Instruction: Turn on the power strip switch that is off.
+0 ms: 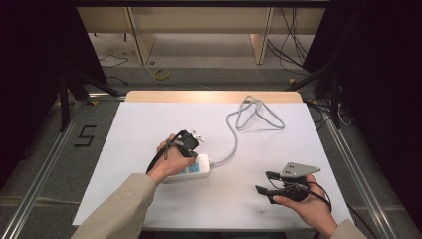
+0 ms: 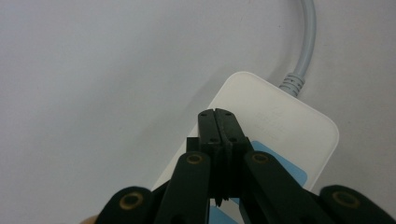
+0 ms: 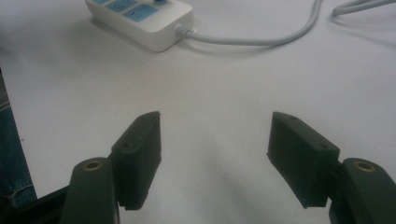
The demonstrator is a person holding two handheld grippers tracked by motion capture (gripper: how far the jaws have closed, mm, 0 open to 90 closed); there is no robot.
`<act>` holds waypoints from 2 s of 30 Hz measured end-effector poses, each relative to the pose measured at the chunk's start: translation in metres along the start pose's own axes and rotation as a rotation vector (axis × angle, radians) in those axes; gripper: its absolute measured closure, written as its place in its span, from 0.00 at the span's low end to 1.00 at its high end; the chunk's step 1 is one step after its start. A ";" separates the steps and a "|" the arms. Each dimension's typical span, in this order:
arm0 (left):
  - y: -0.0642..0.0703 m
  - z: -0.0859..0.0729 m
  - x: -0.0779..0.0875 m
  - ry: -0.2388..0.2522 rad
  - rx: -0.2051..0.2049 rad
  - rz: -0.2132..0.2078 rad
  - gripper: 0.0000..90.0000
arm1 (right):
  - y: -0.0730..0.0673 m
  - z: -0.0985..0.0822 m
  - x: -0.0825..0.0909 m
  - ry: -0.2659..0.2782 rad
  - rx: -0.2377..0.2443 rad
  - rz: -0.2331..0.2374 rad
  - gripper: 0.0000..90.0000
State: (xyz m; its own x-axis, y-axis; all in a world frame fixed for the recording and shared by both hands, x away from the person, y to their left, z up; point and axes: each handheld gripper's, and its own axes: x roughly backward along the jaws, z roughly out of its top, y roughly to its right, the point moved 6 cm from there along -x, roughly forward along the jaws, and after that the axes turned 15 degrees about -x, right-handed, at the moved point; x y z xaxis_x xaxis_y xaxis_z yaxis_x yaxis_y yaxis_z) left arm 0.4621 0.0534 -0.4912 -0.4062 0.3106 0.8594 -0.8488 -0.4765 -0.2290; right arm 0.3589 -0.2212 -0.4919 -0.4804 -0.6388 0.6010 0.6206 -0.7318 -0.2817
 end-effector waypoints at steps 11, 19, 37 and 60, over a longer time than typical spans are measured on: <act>0.001 0.001 -0.002 -0.020 -0.007 0.000 1.00 | -0.001 0.000 0.000 0.000 0.001 0.001 0.39; 0.002 0.002 -0.002 -0.040 -0.028 0.009 1.00 | -0.001 0.000 0.000 0.002 0.000 0.001 0.39; 0.002 0.004 -0.004 -0.067 -0.033 0.003 1.00 | -0.002 0.000 0.000 -0.003 -0.004 0.002 0.39; 0.002 0.006 -0.006 -0.006 -0.002 -0.009 1.00 | -0.001 0.000 0.001 0.002 -0.003 0.003 0.39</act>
State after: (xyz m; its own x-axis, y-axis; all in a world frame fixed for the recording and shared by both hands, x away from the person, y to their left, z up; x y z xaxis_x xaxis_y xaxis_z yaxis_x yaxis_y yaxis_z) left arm 0.4646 0.0453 -0.4944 -0.3965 0.3097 0.8642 -0.8530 -0.4722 -0.2222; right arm 0.3576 -0.2217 -0.4911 -0.4800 -0.6415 0.5984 0.6202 -0.7305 -0.2857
